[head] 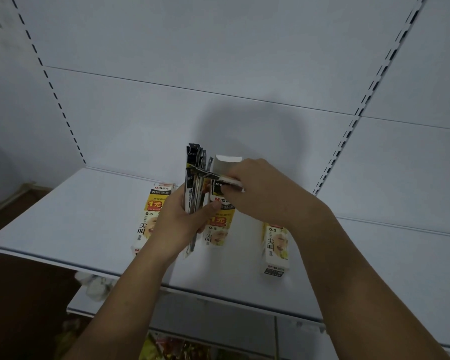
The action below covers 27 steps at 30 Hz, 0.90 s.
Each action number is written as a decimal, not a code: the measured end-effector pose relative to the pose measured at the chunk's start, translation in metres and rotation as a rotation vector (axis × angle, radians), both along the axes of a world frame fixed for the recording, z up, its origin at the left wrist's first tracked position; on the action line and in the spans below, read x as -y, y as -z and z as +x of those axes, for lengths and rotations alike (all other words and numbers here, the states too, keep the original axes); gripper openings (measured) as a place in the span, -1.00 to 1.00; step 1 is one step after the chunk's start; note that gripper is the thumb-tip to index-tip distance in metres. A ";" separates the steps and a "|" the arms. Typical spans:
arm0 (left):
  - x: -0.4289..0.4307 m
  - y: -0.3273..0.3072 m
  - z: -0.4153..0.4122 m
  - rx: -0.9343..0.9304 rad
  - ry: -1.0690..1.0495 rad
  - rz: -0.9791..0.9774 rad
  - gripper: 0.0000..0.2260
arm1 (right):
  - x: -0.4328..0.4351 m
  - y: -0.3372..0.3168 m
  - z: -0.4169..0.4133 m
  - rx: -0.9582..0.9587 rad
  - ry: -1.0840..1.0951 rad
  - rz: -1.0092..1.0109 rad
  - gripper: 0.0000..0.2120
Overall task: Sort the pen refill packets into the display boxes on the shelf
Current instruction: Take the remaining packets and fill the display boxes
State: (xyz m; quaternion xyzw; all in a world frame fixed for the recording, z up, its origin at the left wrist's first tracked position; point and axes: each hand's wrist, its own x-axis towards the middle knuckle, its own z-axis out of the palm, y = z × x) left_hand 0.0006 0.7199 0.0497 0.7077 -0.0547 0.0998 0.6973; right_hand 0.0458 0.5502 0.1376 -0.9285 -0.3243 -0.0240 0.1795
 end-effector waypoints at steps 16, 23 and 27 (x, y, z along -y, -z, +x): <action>-0.001 0.003 0.002 0.025 -0.006 0.035 -0.76 | 0.003 -0.010 0.004 -0.135 -0.053 0.067 -0.60; 0.000 0.007 0.004 0.002 -0.045 0.046 -0.85 | 0.002 -0.001 0.012 -0.219 -0.111 0.031 -0.72; 0.001 0.006 0.006 0.017 -0.044 0.045 -0.89 | 0.001 0.003 0.011 -0.267 -0.118 0.047 -0.81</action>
